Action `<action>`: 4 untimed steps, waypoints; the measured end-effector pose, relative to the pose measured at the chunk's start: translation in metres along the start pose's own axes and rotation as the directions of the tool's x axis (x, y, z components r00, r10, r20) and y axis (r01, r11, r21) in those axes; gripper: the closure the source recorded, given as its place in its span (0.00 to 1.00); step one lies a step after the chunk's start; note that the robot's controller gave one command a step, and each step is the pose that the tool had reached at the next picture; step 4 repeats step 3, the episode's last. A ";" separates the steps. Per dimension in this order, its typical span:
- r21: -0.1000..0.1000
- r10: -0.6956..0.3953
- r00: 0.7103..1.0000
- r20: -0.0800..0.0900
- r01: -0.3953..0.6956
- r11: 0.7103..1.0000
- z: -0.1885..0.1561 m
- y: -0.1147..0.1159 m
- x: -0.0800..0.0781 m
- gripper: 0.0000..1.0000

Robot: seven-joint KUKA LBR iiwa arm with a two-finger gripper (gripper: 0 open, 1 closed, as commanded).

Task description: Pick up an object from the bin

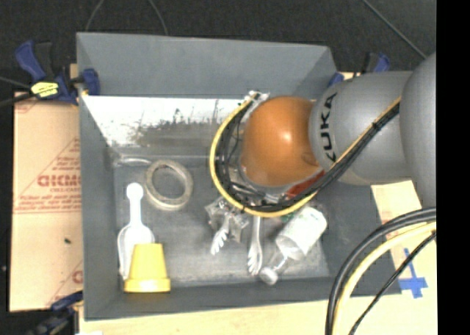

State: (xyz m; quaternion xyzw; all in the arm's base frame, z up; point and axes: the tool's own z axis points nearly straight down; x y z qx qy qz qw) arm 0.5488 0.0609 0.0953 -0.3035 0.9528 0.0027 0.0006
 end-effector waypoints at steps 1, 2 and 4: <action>0.005 0.002 1.000 0.009 -0.002 1.000 -0.029 -0.001 -0.002 1.00; 0.007 0.006 1.000 0.013 -0.006 1.000 -0.034 -0.002 -0.003 1.00; 0.007 0.007 1.000 0.014 -0.008 1.000 -0.035 -0.002 -0.003 1.00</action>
Offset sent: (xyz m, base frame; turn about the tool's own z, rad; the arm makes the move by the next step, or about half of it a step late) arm 0.0021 0.0002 0.0327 0.0014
